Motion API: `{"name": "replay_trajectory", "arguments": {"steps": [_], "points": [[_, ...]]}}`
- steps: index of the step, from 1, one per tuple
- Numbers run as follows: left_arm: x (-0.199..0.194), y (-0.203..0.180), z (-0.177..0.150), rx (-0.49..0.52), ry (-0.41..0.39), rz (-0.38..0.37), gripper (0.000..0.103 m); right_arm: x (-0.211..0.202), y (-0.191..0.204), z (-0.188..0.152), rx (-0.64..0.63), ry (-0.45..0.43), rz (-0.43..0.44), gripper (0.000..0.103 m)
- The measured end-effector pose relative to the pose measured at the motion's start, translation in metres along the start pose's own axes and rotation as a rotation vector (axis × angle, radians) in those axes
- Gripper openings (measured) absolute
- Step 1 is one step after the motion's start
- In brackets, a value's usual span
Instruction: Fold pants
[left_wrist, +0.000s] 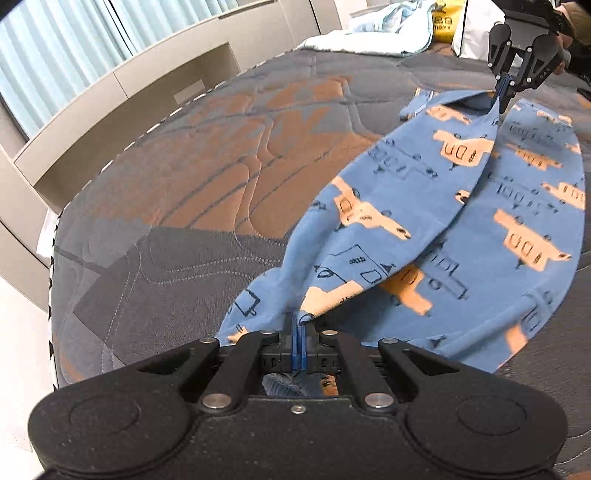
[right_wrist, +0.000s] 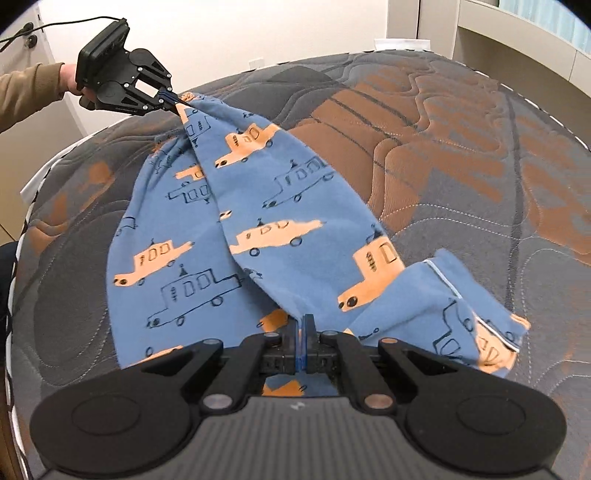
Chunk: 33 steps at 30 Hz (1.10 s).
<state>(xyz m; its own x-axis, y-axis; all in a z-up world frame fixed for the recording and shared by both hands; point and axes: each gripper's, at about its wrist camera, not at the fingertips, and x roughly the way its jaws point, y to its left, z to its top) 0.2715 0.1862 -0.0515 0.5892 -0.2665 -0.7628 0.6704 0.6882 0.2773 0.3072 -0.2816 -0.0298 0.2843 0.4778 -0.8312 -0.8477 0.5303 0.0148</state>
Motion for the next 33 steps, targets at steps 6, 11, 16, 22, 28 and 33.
{"name": "replay_trajectory", "arguments": {"steps": [6, 11, 16, 22, 28, 33], "points": [[-0.015, -0.011, -0.003, -0.016, -0.018, -0.022, 0.001, -0.027, 0.013, -0.007, -0.017, -0.014, -0.010, 0.001], [-0.020, -0.022, -0.013, -0.047, -0.018, -0.051, 0.001, -0.038, 0.020, -0.018, -0.030, 0.011, -0.015, 0.001], [-0.020, -0.041, -0.021, -0.035, -0.008, -0.099, 0.001, -0.044, 0.028, -0.040, -0.011, 0.038, -0.017, 0.001], [-0.017, -0.057, -0.030, -0.014, 0.021, -0.134, 0.001, -0.042, 0.038, -0.060, 0.005, 0.050, 0.006, 0.001], [-0.017, -0.059, -0.041, -0.025, 0.041, -0.138, 0.002, -0.040, 0.053, -0.073, 0.004, 0.046, 0.038, 0.001], [-0.026, -0.048, -0.044, -0.089, 0.009, -0.140, 0.002, -0.044, 0.060, -0.079, 0.014, 0.019, 0.069, 0.001]]}}
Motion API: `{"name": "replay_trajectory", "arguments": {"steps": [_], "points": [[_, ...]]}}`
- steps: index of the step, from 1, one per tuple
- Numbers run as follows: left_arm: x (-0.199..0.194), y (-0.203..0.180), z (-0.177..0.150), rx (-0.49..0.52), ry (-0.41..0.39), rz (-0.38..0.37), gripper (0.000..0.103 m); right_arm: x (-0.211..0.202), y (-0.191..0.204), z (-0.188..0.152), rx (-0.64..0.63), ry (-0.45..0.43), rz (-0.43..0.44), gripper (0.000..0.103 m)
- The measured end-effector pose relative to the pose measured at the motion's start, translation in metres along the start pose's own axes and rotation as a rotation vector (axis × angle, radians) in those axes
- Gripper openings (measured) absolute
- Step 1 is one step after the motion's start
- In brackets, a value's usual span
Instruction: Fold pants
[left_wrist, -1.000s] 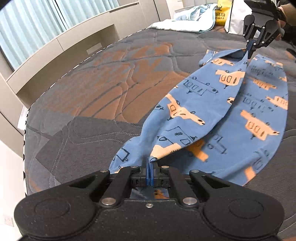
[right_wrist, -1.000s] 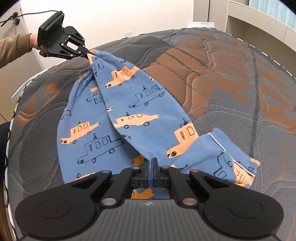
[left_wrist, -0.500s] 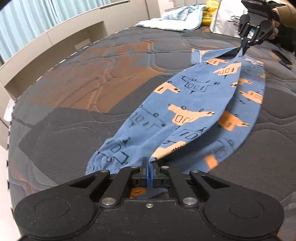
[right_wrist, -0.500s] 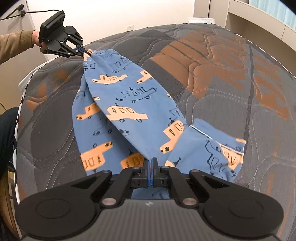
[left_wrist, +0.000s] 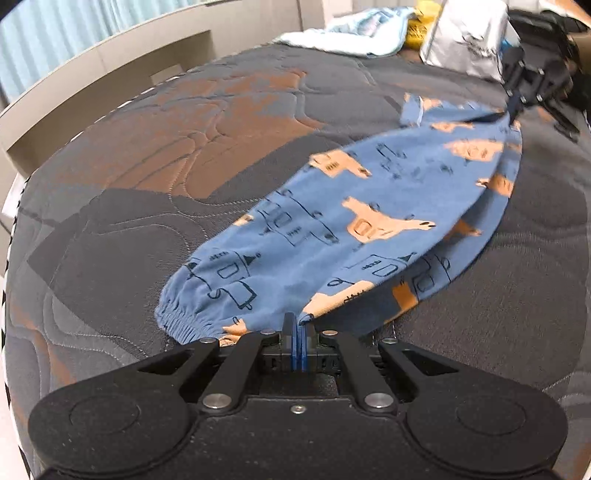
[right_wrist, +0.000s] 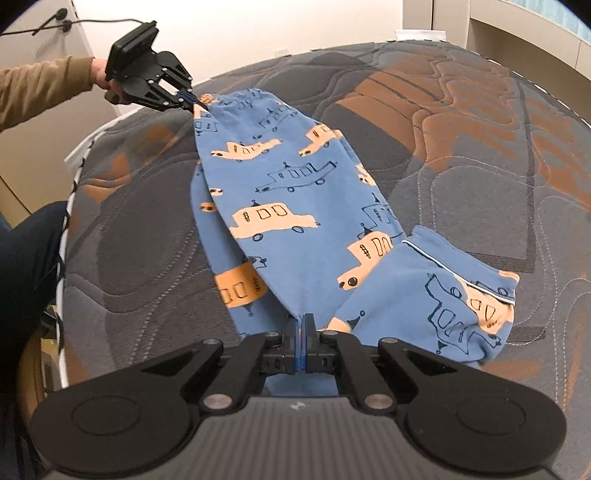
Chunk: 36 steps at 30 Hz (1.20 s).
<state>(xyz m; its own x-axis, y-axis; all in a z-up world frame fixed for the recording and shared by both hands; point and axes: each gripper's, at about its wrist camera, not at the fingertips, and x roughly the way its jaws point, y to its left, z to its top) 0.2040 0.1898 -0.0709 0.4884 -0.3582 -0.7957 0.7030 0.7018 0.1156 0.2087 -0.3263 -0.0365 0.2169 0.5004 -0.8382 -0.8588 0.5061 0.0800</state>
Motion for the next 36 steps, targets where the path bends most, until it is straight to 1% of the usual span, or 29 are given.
{"name": "replay_trajectory", "arguments": {"steps": [3, 7, 10, 13, 16, 24, 26, 29, 31, 32, 34, 35, 36], "points": [[0.004, -0.001, -0.006, 0.008, 0.023, -0.005, 0.002, 0.004, 0.002, -0.006, 0.020, 0.004, 0.019, 0.001], [0.018, -0.012, -0.013, 0.073, 0.083, -0.008, 0.002, 0.022, 0.007, -0.014, 0.015, 0.060, 0.044, 0.001], [0.018, -0.009, -0.014, 0.070, 0.088, -0.008, 0.002, 0.028, 0.010, -0.018, 0.013, 0.070, 0.054, 0.001], [0.023, -0.008, -0.015, 0.068, 0.106, -0.005, 0.006, 0.032, 0.009, -0.024, 0.023, 0.079, 0.057, 0.001], [0.031, -0.015, -0.013, 0.103, 0.128, 0.001, 0.010, 0.038, 0.008, -0.027, 0.028, 0.092, 0.056, 0.001], [0.029, -0.025, -0.013, 0.132, 0.143, 0.003, 0.017, 0.043, 0.011, -0.028, 0.037, 0.097, 0.049, 0.002], [0.025, -0.027, -0.015, 0.139, 0.154, 0.000, 0.020, 0.041, 0.013, -0.028, 0.034, 0.099, 0.049, 0.005], [0.018, -0.029, -0.017, 0.144, 0.167, -0.006, 0.020, 0.038, 0.016, -0.027, 0.030, 0.099, 0.043, 0.013], [0.013, -0.031, -0.016, 0.139, 0.171, -0.019, 0.023, 0.036, 0.017, -0.027, 0.033, 0.091, 0.046, 0.024], [0.010, -0.033, -0.015, 0.140, 0.170, -0.020, 0.023, 0.034, 0.018, -0.027, 0.034, 0.085, 0.048, 0.027], [0.004, -0.038, -0.012, 0.133, 0.162, -0.026, 0.025, 0.031, 0.020, -0.026, 0.039, 0.077, 0.053, 0.037], [0.000, -0.041, -0.008, 0.127, 0.152, -0.034, 0.028, 0.028, 0.021, -0.025, 0.042, 0.071, 0.061, 0.039], [-0.003, -0.046, -0.004, 0.120, 0.136, -0.043, 0.031, 0.024, 0.022, -0.025, 0.046, 0.060, 0.070, 0.044]]}}
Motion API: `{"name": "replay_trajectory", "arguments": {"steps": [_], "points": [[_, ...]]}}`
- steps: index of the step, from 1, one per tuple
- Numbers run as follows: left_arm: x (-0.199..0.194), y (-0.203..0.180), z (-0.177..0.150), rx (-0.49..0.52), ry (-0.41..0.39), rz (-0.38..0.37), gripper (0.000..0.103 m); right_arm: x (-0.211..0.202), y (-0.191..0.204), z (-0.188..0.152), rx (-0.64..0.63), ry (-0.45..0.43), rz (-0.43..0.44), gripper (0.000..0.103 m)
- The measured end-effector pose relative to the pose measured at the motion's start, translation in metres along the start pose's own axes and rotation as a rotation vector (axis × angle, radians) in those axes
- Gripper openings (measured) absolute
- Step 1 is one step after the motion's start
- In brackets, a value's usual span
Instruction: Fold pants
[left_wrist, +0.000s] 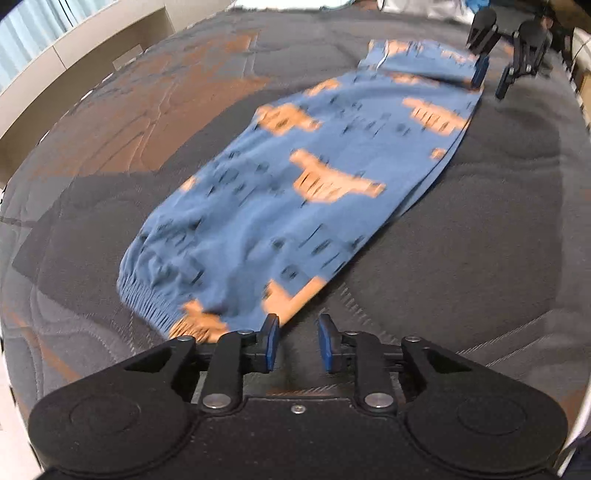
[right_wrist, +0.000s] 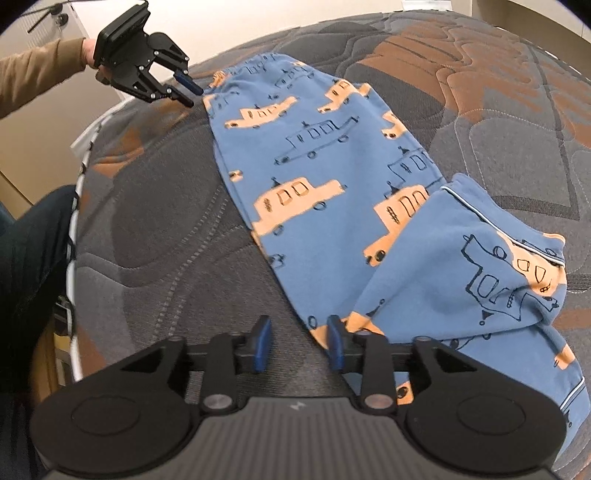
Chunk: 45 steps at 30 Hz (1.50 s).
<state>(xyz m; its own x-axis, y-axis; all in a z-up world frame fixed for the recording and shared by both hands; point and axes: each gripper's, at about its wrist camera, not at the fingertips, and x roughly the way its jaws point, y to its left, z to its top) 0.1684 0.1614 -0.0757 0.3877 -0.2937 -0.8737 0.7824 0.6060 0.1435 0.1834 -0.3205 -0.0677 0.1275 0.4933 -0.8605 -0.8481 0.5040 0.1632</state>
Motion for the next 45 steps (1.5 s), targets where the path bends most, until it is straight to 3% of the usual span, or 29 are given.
{"name": "replay_trajectory", "arguments": {"steps": [4, 7, 10, 14, 17, 22, 25, 29, 33, 40, 41, 43, 45], "points": [[-0.006, -0.026, 0.036, -0.077, -0.111, -0.036, 0.079, -0.022, -0.001, 0.002, 0.023, -0.061, 0.018, 0.058], [0.009, -0.056, 0.078, -0.125, -0.182, -0.065, 0.082, -0.037, -0.011, 0.002, 0.056, -0.093, -0.013, 0.061], [0.032, -0.085, 0.127, -0.199, -0.236, -0.173, 0.079, -0.052, -0.026, 0.002, 0.081, -0.114, -0.070, 0.061], [0.070, -0.124, 0.187, -0.285, -0.252, -0.331, 0.057, -0.066, -0.045, 0.007, 0.094, -0.127, -0.108, 0.062], [0.097, -0.145, 0.212, -0.354, -0.244, -0.392, 0.054, -0.077, -0.071, 0.016, 0.079, -0.121, -0.143, 0.062], [0.129, -0.167, 0.228, -0.409, -0.214, -0.390, 0.054, -0.076, -0.102, 0.029, 0.030, -0.098, -0.143, 0.063], [0.143, -0.167, 0.230, -0.474, -0.195, -0.396, 0.038, -0.066, -0.119, 0.040, -0.019, -0.070, -0.142, 0.062], [0.155, -0.163, 0.232, -0.512, -0.174, -0.394, 0.032, -0.046, -0.142, 0.053, -0.055, -0.015, -0.131, 0.057], [0.162, -0.165, 0.234, -0.513, -0.177, -0.401, 0.022, -0.027, -0.172, 0.064, -0.019, 0.023, -0.117, 0.050], [0.171, -0.163, 0.231, -0.539, -0.190, -0.425, 0.017, 0.004, -0.224, 0.067, 0.135, 0.081, -0.060, 0.050], [0.172, -0.162, 0.232, -0.545, -0.193, -0.428, 0.017, 0.008, -0.228, 0.066, 0.148, 0.079, -0.046, 0.048], [0.173, -0.161, 0.231, -0.552, -0.197, -0.431, 0.016, 0.010, -0.230, 0.065, 0.150, 0.066, -0.014, 0.025], [0.172, -0.162, 0.232, -0.544, -0.201, -0.424, 0.015, 0.005, -0.227, 0.065, 0.126, 0.041, 0.002, 0.012]]}}
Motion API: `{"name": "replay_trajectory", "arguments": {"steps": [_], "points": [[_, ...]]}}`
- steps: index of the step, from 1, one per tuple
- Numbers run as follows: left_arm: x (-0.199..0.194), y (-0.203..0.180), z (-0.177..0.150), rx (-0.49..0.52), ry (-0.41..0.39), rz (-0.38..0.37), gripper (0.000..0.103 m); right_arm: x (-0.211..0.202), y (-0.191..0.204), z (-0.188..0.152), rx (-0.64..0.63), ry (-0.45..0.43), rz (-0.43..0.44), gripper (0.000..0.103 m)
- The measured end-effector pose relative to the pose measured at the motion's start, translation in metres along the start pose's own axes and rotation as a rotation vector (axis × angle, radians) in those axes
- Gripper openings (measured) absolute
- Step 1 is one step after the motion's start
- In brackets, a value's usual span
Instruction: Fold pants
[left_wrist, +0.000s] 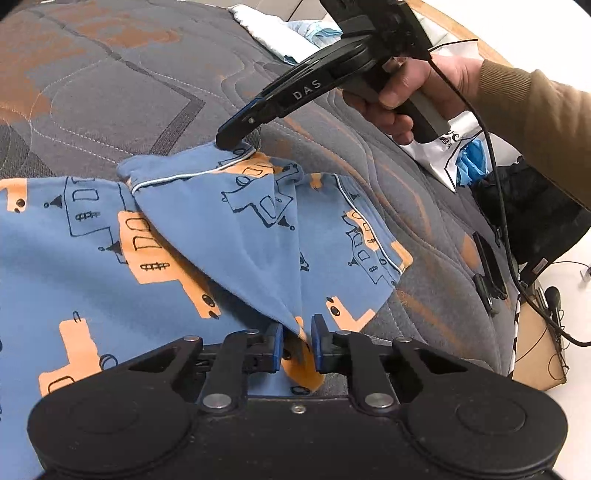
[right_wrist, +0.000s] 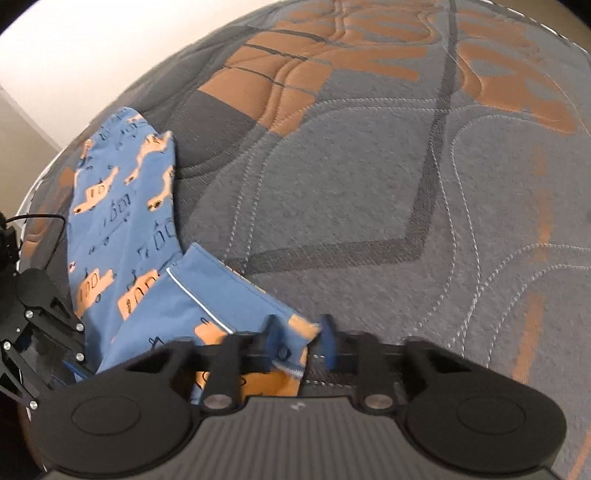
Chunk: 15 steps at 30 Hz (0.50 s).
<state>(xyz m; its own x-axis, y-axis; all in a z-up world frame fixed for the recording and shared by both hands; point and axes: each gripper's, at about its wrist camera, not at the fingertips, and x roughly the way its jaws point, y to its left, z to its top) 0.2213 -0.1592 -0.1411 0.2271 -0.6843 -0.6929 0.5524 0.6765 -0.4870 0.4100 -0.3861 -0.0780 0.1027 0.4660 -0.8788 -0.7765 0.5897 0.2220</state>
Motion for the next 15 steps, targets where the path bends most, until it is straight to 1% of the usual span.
{"name": "replay_trajectory", "arguments": {"steps": [2, 4, 8, 10, 12, 14, 15], "points": [[-0.001, -0.003, -0.001, 0.018, -0.001, 0.005, 0.015, -0.011, 0.005, -0.002, -0.022, -0.020, 0.020, 0.010], [-0.002, -0.007, -0.002, 0.047, -0.001, 0.012, 0.015, -0.027, 0.013, -0.004, -0.052, -0.047, 0.016, 0.010], [-0.003, -0.021, -0.004, 0.111, 0.003, 0.017, 0.015, -0.072, 0.030, -0.022, -0.119, -0.087, -0.001, 0.009], [-0.003, -0.030, -0.006, 0.156, 0.007, 0.022, 0.015, -0.091, 0.035, -0.040, -0.135, -0.079, -0.007, 0.009], [0.000, -0.043, -0.008, 0.228, 0.017, 0.041, 0.015, -0.103, 0.040, -0.059, -0.146, -0.053, -0.022, 0.009], [0.004, -0.051, -0.012, 0.280, 0.033, 0.056, 0.016, -0.108, 0.043, -0.081, -0.147, -0.017, -0.034, 0.009], [0.006, -0.053, -0.013, 0.291, 0.041, 0.058, 0.015, -0.106, 0.044, -0.093, -0.141, 0.003, -0.044, 0.009]]}}
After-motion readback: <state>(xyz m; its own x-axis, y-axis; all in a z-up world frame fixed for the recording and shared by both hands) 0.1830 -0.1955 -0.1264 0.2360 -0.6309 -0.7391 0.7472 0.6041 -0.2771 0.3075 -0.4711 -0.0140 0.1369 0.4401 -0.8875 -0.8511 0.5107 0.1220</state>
